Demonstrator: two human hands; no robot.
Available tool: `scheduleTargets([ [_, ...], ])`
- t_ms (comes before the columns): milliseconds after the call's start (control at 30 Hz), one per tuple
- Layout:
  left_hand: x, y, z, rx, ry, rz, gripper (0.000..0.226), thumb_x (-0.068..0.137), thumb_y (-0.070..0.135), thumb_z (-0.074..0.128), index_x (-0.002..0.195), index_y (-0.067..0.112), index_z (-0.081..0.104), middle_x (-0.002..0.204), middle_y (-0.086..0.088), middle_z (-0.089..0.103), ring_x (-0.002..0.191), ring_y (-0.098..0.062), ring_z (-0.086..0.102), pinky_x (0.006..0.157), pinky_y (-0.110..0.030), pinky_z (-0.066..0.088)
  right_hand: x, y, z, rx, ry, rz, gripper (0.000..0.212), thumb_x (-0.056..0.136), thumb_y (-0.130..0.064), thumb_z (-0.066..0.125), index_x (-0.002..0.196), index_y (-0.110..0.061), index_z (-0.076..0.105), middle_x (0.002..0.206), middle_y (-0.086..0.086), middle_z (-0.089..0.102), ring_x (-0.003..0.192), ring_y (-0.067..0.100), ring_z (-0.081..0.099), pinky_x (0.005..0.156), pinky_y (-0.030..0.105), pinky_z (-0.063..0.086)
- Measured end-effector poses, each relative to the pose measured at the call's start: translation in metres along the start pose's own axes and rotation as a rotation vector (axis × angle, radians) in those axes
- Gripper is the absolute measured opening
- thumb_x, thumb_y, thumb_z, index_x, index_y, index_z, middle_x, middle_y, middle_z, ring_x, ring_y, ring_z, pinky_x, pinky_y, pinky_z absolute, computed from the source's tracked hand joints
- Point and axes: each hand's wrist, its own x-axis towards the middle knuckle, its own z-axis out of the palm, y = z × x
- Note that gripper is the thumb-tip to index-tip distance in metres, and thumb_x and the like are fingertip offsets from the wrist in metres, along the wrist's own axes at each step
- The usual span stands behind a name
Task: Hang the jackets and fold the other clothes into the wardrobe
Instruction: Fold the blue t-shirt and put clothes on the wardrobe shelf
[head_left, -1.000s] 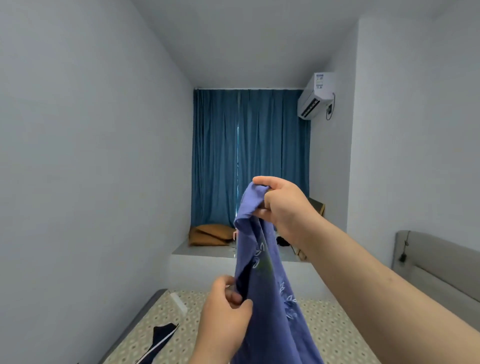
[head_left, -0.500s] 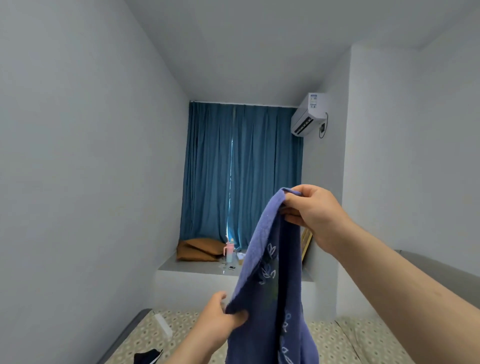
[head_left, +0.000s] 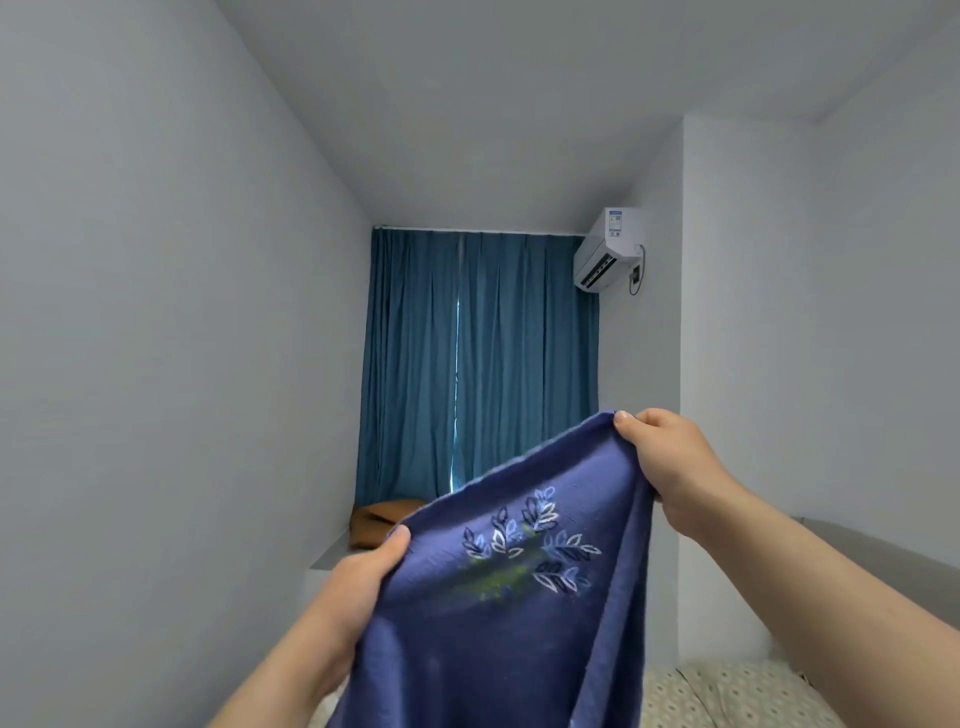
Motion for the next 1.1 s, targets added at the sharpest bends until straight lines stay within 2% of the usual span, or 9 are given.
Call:
scheduleTargets([
  [133,-0.001,0.03,-0.015,0.006,-0.031,0.032,0.048,0.102,0.042,0.043,0.093,0.013,0.08,0.101,-0.014,0.075,0.091,-0.025,0.073,0.076,-0.034,0.055,0.006,0.014,-0.002,-0.037,-0.003,0.018,0.031,0.097,-0.028,0.058,0.071,-0.011,0.059,0.071,0.006,0.055,0.066,0.02,0.046,0.061,0.031,0.038],
  [367,-0.002,0.073,-0.019,0.193,0.076,0.271,0.047,0.102,0.031,0.049,0.098,-0.014,0.063,0.087,-0.016,0.072,0.075,-0.02,0.061,0.071,-0.032,0.049,0.007,0.033,0.004,-0.293,-0.085,-0.006,0.016,0.089,-0.003,0.048,0.083,-0.009,0.063,0.085,0.004,0.065,0.073,0.021,0.054,0.065,0.029,0.042],
  [533,-0.003,0.092,0.003,0.333,-0.002,0.345,0.044,0.101,0.032,0.052,0.087,-0.009,0.059,0.076,-0.009,0.062,0.072,-0.018,0.054,0.069,-0.031,0.045,-0.039,0.029,0.036,-0.278,-0.447,-0.118,0.035,0.086,0.002,0.05,0.087,-0.028,0.068,0.084,-0.008,0.068,0.069,0.007,0.06,0.061,0.02,0.048],
  [667,-0.003,0.1,0.021,0.394,-0.045,0.35,0.038,0.1,0.033,0.053,0.081,0.002,0.063,0.072,-0.005,0.059,0.068,-0.017,0.053,0.068,-0.032,0.045,-0.072,0.034,0.061,-0.032,-0.792,-0.117,0.036,0.077,-0.028,0.07,0.113,-0.027,0.068,0.107,-0.008,0.071,0.098,0.004,0.066,0.088,0.028,0.053],
  [733,-0.004,0.103,0.027,0.341,-0.054,0.358,0.036,0.1,0.034,0.053,0.077,0.008,0.063,0.071,-0.006,0.061,0.067,-0.017,0.055,0.067,-0.032,0.047,-0.087,0.044,0.074,0.09,-0.943,-0.083,0.054,0.076,-0.029,0.074,0.128,-0.026,0.06,0.124,-0.007,0.068,0.116,0.008,0.062,0.1,0.03,0.049],
  [800,-0.004,0.108,0.032,0.241,-0.038,0.38,0.037,0.101,0.034,0.051,0.078,0.007,0.063,0.071,-0.009,0.06,0.067,-0.019,0.056,0.066,-0.032,0.047,-0.099,0.059,0.088,0.087,-1.019,-0.052,0.049,0.081,-0.026,0.072,0.129,-0.025,0.06,0.124,-0.009,0.068,0.119,0.009,0.061,0.103,0.033,0.048],
  [900,-0.004,0.117,0.029,0.124,0.055,0.407,0.039,0.103,0.032,0.049,0.073,0.009,0.057,0.069,-0.009,0.056,0.066,-0.019,0.053,0.065,-0.032,0.046,-0.105,0.081,0.103,0.001,-0.912,-0.043,0.008,0.088,-0.025,0.066,0.092,-0.019,0.069,0.09,-0.007,0.069,0.091,0.008,0.062,0.089,0.032,0.051],
  [1033,0.002,0.11,-0.003,0.235,0.343,0.422,0.04,0.101,0.028,0.052,0.08,-0.005,0.059,0.075,-0.01,0.06,0.071,-0.02,0.053,0.069,-0.033,0.046,-0.097,0.081,0.106,0.244,-0.668,0.138,0.014,0.097,-0.005,0.058,0.083,-0.003,0.063,0.075,0.01,0.059,0.073,0.018,0.048,0.06,0.029,0.039],
  [1100,0.001,0.1,-0.015,0.245,0.541,0.433,0.022,0.097,0.021,0.06,0.092,0.0,0.065,0.092,-0.012,0.067,0.085,-0.025,0.06,0.082,-0.037,0.049,-0.09,0.07,0.103,0.334,-0.539,0.182,0.016,0.095,-0.002,0.06,0.086,0.011,0.063,0.076,0.016,0.059,0.075,0.022,0.047,0.061,0.031,0.034],
])
